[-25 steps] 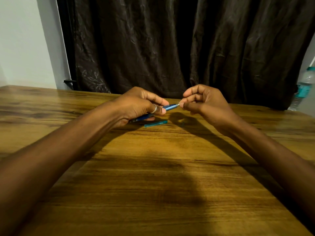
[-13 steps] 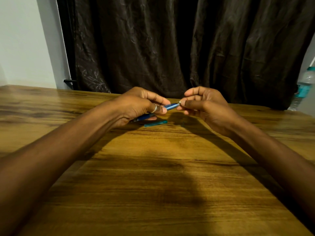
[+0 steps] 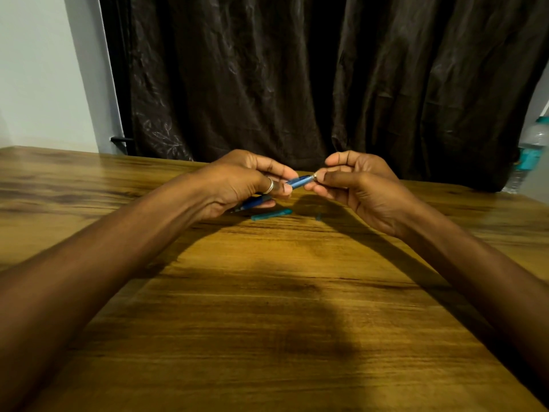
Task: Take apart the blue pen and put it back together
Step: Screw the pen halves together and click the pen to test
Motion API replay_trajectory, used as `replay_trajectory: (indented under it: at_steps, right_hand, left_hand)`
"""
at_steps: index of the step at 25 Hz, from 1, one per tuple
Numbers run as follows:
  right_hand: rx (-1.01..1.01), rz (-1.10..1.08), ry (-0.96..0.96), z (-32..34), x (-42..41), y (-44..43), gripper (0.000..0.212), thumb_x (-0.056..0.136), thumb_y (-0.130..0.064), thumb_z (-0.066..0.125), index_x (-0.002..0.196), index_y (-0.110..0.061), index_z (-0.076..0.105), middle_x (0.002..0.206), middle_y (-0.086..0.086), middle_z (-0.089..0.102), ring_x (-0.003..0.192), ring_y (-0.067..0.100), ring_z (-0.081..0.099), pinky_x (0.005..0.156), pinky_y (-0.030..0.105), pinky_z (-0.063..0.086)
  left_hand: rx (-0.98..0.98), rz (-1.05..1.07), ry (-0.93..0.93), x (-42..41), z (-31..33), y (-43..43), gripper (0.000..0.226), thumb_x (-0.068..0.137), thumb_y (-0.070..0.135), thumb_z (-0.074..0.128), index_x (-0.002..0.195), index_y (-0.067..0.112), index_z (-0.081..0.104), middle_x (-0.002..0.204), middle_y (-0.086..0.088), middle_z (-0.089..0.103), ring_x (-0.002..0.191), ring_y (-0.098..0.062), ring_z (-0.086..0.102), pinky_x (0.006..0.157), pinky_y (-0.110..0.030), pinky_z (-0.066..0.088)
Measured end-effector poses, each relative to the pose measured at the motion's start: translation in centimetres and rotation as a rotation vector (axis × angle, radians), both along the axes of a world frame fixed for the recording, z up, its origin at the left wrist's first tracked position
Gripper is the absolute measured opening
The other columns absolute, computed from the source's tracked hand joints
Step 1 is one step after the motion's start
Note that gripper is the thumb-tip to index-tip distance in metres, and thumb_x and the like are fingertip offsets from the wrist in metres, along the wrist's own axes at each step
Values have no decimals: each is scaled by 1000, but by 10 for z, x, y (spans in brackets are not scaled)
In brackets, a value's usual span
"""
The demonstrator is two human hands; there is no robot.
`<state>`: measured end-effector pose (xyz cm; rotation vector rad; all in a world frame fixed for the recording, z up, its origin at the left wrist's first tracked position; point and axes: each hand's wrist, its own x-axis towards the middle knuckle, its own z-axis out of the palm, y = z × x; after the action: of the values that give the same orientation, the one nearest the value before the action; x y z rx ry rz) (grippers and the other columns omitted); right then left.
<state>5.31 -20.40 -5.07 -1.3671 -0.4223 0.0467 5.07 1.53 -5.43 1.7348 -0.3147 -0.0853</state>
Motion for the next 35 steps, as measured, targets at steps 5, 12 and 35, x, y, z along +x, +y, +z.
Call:
replay_trajectory:
  at_steps: [5, 12, 35]
  right_hand:
    - [-75, -16, -44, -1, 0, -2, 27, 87, 15, 63, 106, -2, 54, 87, 20, 73, 82, 30, 78, 72, 27, 62]
    - [-315, -104, -192, 0, -1, -2, 25, 86, 13, 67, 101, -4, 56, 79, 13, 72, 79, 28, 78, 72, 29, 63]
    - [-504, -124, -289, -6, 11, -4, 30, 82, 7, 75, 98, -12, 60, 82, 8, 79, 78, 23, 78, 69, 31, 64]
  left_hand:
    - [23, -3, 9, 1, 0, 1, 22, 78, 3, 80, 92, 20, 81, 96, -4, 81, 90, -13, 77, 79, -28, 62]
    - [107, 32, -35, -2, 0, -1, 24, 78, 1, 80, 94, 19, 82, 95, -2, 81, 81, -8, 75, 71, -23, 62]
    - [205, 55, -78, -5, 1, 0, 25, 78, -3, 78, 95, 16, 79, 91, -8, 80, 77, -9, 73, 71, -17, 59]
